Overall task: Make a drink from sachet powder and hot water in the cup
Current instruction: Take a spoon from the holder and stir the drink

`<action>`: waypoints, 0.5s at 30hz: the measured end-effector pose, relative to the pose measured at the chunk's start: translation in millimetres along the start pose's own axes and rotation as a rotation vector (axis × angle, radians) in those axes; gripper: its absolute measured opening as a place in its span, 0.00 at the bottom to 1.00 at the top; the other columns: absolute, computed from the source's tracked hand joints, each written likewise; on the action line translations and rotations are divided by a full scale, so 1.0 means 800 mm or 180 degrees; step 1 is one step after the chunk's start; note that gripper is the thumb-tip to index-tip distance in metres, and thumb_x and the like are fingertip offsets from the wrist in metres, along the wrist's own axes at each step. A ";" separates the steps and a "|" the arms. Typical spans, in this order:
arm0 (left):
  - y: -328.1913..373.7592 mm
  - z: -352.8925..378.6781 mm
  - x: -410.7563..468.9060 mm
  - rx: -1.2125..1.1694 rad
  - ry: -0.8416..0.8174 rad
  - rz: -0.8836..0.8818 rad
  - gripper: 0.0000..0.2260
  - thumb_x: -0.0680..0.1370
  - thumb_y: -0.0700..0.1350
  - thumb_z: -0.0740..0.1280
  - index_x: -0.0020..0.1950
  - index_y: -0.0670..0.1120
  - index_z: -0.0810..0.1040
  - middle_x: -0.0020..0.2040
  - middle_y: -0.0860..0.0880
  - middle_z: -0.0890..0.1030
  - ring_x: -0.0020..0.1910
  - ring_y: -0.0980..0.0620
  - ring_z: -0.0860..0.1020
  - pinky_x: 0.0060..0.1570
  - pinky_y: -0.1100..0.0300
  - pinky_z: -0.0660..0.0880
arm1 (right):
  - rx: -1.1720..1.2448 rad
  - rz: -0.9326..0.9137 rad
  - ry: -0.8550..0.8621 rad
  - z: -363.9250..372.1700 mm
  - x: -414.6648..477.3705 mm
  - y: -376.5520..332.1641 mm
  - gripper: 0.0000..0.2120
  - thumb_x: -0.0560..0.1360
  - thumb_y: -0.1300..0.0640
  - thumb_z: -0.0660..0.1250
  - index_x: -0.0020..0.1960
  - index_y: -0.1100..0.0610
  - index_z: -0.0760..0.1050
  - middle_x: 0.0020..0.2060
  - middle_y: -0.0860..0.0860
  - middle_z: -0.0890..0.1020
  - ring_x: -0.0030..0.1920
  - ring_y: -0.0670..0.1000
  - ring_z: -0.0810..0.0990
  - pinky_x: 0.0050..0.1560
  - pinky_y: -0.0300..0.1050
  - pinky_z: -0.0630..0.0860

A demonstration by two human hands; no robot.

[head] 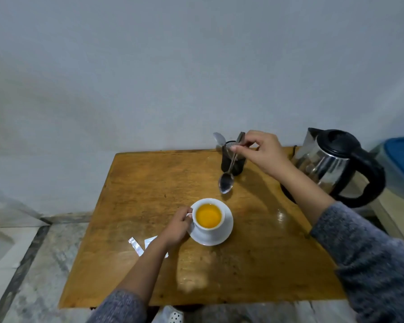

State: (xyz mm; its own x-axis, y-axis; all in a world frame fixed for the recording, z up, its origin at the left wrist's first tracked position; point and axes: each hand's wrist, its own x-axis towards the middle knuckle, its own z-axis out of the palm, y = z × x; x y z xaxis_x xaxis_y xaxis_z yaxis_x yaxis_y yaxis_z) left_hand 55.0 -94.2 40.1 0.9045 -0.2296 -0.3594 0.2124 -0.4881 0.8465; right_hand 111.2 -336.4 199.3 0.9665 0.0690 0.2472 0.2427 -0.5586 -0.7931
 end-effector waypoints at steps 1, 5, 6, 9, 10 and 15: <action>0.000 0.000 0.000 0.0025 0.0003 0.0020 0.07 0.79 0.41 0.55 0.48 0.49 0.72 0.49 0.45 0.75 0.45 0.52 0.71 0.39 0.62 0.68 | 0.0062 -0.0029 -0.0146 0.003 -0.010 -0.004 0.07 0.71 0.58 0.72 0.38 0.61 0.80 0.35 0.52 0.79 0.38 0.49 0.76 0.41 0.40 0.72; -0.003 0.001 0.002 0.0086 0.0019 0.0102 0.06 0.79 0.39 0.55 0.48 0.47 0.71 0.48 0.44 0.74 0.46 0.50 0.70 0.39 0.62 0.67 | 0.0030 -0.0170 -0.0597 0.029 -0.043 -0.006 0.06 0.72 0.57 0.72 0.41 0.60 0.82 0.38 0.54 0.81 0.39 0.51 0.80 0.40 0.42 0.76; -0.005 0.000 0.003 0.0126 0.0010 0.0116 0.06 0.79 0.39 0.55 0.48 0.47 0.71 0.48 0.45 0.74 0.46 0.50 0.70 0.40 0.62 0.66 | -0.0082 -0.0180 -0.0720 0.036 -0.051 -0.004 0.06 0.72 0.57 0.71 0.42 0.60 0.82 0.39 0.54 0.82 0.39 0.49 0.80 0.40 0.40 0.75; -0.010 -0.002 0.007 0.0219 -0.0039 0.0139 0.07 0.80 0.40 0.55 0.48 0.47 0.71 0.48 0.46 0.73 0.46 0.51 0.69 0.41 0.63 0.66 | -0.0393 -0.0213 -0.1190 0.054 -0.069 -0.002 0.06 0.75 0.56 0.68 0.46 0.58 0.80 0.42 0.52 0.82 0.43 0.48 0.79 0.43 0.40 0.75; -0.010 -0.002 0.008 0.0219 -0.0049 0.0146 0.07 0.80 0.40 0.55 0.48 0.47 0.71 0.47 0.46 0.73 0.45 0.51 0.69 0.41 0.64 0.66 | -0.0443 -0.0249 -0.1307 0.059 -0.072 0.000 0.06 0.75 0.57 0.67 0.47 0.58 0.79 0.43 0.51 0.82 0.44 0.48 0.79 0.43 0.40 0.74; -0.015 -0.008 0.015 0.0178 -0.0188 0.0240 0.07 0.80 0.39 0.56 0.49 0.46 0.73 0.47 0.46 0.74 0.46 0.51 0.69 0.43 0.64 0.66 | -0.0716 -0.0419 -0.1613 0.086 -0.083 0.009 0.07 0.77 0.58 0.63 0.48 0.59 0.78 0.43 0.54 0.83 0.43 0.52 0.78 0.44 0.50 0.75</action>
State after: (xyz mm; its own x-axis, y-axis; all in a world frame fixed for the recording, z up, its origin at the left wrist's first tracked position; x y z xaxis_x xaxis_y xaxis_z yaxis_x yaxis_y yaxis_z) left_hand 65.5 -86.1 28.3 0.8934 -0.3158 -0.3195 0.1222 -0.5135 0.8494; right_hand 54.7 -288.2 139.4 0.8620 0.5069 -0.0059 0.3938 -0.6769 -0.6219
